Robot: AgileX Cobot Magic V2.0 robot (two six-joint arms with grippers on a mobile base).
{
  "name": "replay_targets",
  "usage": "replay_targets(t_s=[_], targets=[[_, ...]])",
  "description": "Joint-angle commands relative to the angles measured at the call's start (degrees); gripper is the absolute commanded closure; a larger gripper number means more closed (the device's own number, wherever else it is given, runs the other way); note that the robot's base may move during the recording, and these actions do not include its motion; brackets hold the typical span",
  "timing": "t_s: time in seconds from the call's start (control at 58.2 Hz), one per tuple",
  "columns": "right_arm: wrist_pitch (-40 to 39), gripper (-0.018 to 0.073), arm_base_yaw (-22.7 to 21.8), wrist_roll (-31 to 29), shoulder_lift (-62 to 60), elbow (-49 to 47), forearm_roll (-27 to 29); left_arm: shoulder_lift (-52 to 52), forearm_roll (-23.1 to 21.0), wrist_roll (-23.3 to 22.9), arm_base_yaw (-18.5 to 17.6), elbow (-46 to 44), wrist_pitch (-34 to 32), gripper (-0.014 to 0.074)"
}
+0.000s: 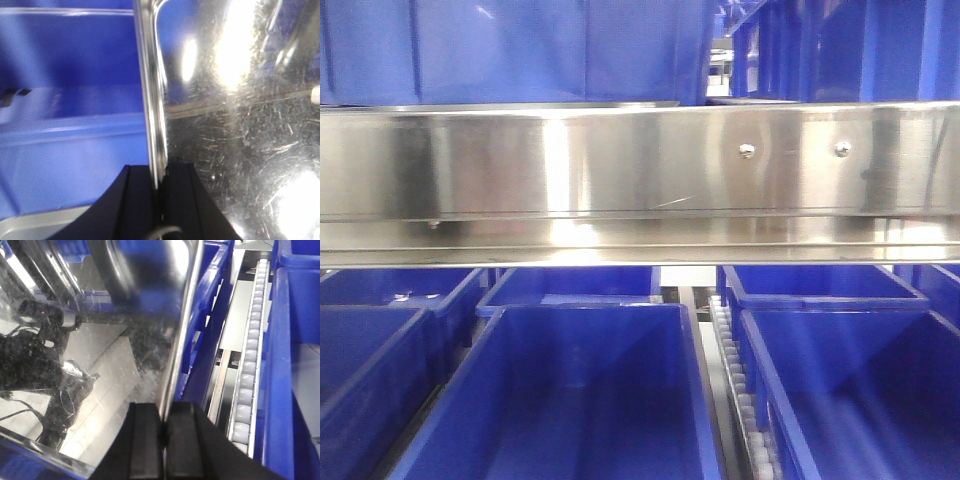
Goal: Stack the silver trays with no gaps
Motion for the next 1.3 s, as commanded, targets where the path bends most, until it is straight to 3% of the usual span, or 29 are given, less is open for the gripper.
replay_targets(t_s=[0.0,0.824,0.979,1.065,1.288], targets=[[-3.1,0.0639,0.4,-1.0,-0.9,-0.8,1.5,0.0,0.8,1.1,-0.3,-0.4,-0.9,0.0622],[-3.4,0.0639,0.4,-1.0,-0.7,-0.8,1.7,0.0,0.7,1.1,-0.3,-0.4,-3.6,0.0622],[-2.4,0.0639,0.7,-1.0,-0.7,-0.8,8.8,0.0,-3.5,1.1,-0.3,-0.4,3.3,0.0622],[-1.4,0.0639,1.7,-1.0,-0.7,-0.8,8.8,0.2,-3.5,1.1,-0.3,-0.3,9.5,0.0622],[5.1,0.0639,5.5,-1.0,1.1,-0.8,8.8,0.9,1.3,4.0,-0.3,-0.3,20.6,0.0622]])
